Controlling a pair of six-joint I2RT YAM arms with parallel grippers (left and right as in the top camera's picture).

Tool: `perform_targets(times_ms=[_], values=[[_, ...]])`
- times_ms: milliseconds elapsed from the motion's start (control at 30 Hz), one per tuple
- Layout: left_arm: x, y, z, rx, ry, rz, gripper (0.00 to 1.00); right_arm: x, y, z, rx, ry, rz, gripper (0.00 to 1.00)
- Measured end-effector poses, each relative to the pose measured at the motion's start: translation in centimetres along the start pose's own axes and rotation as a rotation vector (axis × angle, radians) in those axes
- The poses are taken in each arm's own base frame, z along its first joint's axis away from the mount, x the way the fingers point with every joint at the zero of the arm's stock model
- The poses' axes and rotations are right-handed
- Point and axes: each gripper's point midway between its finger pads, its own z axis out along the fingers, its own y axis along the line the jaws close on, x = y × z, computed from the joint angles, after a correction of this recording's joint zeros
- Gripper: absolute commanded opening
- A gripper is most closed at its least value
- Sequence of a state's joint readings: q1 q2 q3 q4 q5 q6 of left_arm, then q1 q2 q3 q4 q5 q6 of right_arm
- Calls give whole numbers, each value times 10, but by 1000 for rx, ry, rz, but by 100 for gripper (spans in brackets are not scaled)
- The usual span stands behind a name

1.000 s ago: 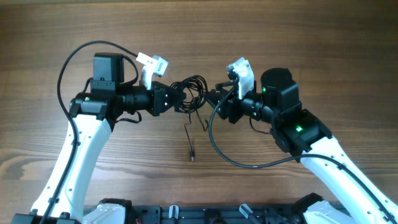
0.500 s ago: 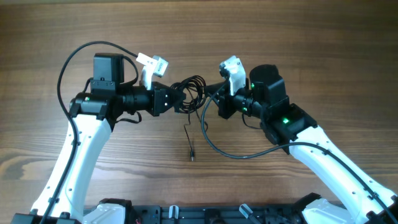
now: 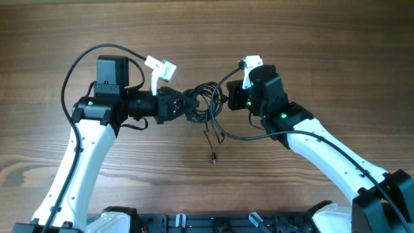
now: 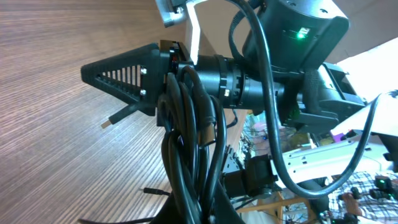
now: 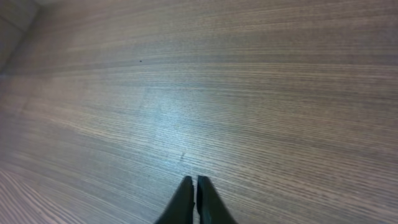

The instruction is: Untangle cables

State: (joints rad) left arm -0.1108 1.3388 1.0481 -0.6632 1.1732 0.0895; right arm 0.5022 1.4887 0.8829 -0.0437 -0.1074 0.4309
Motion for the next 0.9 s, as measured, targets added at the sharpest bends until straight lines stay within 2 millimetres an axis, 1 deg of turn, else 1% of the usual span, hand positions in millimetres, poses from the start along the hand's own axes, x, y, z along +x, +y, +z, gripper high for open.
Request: perform_targets(times_ms=[33, 67, 100, 133, 167, 200, 233, 267, 367, 400, 433, 500, 567, 733, 833, 900], values=[[0, 5, 0, -32, 1, -1, 4, 2, -1, 0, 3, 7, 0, 25], [1, 13, -1, -75, 4, -6, 4, 7, -4, -5, 16, 34, 1, 28], [3, 22, -2, -133, 9, -13, 4, 6, -4, -17, 14, 35, -20, 29], [3, 30, -3, -179, 11, -13, 4, -2, 1, -31, -6, 8, -50, 29], [3, 35, -4, -210, 10, -11, 4, -12, 10, -45, -40, -27, -90, 30], [3, 39, -5, -232, 10, -9, 4, -25, 24, -65, -97, -81, -140, 30], [3, 42, -5, -247, 10, -8, 4, -33, 37, -79, -149, -115, -176, 30], [3, 44, -6, -260, 10, -8, 4, -35, 45, -86, -190, -128, -205, 30], [3, 46, -6, -272, 8, -25, 4, -24, 48, -77, -219, -81, -232, 31], [3, 46, -7, -274, 5, -48, 4, -14, 51, -69, -232, -45, -240, 33], [3, 46, -7, -276, 1, -77, 4, -10, 53, -66, -241, -29, -247, 36], [3, 47, -7, -279, -7, -127, 4, -1, 59, -60, -244, -6, -266, 40], [3, 47, -7, -278, -11, -162, 4, 5, 60, -53, -230, 7, -278, 41], [3, 44, -6, -259, -13, -186, 4, 3, 53, -44, -178, -5, -279, 41], [3, 43, -6, -257, -13, -186, 4, -10, 53, -44, -165, -59, -279, 41], [3, 43, -6, -256, -13, -189, 4, -12, 53, -44, -161, -70, -277, 41]])
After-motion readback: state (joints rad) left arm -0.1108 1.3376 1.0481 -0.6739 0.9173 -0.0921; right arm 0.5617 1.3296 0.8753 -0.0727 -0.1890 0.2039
